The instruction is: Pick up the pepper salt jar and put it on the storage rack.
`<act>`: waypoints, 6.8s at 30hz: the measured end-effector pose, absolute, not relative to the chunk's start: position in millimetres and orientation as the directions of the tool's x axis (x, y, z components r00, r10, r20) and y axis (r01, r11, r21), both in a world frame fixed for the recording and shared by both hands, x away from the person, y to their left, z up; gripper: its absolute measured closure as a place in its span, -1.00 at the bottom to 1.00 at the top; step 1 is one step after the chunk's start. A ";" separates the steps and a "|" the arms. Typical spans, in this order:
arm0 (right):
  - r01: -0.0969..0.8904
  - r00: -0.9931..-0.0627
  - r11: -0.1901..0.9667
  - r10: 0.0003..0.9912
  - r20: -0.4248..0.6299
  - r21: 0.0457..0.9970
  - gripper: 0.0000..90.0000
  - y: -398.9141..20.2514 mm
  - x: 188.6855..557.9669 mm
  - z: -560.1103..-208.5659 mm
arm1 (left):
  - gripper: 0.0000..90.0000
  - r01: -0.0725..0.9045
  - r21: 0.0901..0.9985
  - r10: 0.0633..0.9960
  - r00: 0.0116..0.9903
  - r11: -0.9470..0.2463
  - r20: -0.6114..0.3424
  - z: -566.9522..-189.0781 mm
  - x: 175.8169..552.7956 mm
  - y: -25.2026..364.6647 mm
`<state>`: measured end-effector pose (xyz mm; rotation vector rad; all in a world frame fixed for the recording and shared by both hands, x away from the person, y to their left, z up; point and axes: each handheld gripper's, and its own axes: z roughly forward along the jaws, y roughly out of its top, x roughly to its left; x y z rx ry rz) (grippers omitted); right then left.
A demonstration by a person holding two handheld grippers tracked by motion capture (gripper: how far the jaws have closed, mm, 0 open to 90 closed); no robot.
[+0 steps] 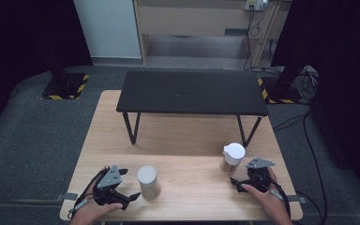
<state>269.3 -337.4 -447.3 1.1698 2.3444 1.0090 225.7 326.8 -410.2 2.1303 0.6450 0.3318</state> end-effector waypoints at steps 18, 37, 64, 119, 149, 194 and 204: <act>0.559 -0.607 0.411 0.794 0.017 0.720 -0.97 -337.3 269.2 -447.3 | -0.97 0.264 0.850 0.510 0.860 -0.456 0.006 -409.2 224.5 312.6; 0.559 -0.607 0.411 0.795 0.017 0.720 -0.97 -337.3 269.2 -447.4 | -0.89 0.253 0.876 0.513 0.858 -0.409 -0.008 -416.1 225.9 301.5; 0.558 -0.607 0.412 0.794 0.017 0.720 -0.97 -337.3 269.2 -447.3 | -0.34 0.236 0.907 0.523 0.852 -0.349 -0.021 -418.6 226.9 298.0; 0.559 -0.606 0.411 0.795 0.017 0.720 -0.97 -337.2 269.1 -447.4 | -0.27 0.192 0.913 0.433 0.901 -0.360 -0.019 -401.3 240.9 311.2; 0.559 -0.607 0.411 0.795 0.017 0.720 -0.97 -337.3 269.2 -447.4 | -0.27 0.149 0.902 0.339 0.941 -0.404 -0.003 -359.3 294.0 288.8; 0.558 -0.607 0.411 0.795 0.017 0.721 -0.97 -337.3 269.2 -447.5 | -0.27 0.073 0.888 0.301 0.950 -0.454 0.076 -205.3 366.0 256.2; 0.558 -0.607 0.411 0.795 0.017 0.721 -0.97 -337.3 269.2 -447.5 | -0.27 0.068 0.890 0.310 0.947 -0.451 0.085 -188.6 378.1 255.3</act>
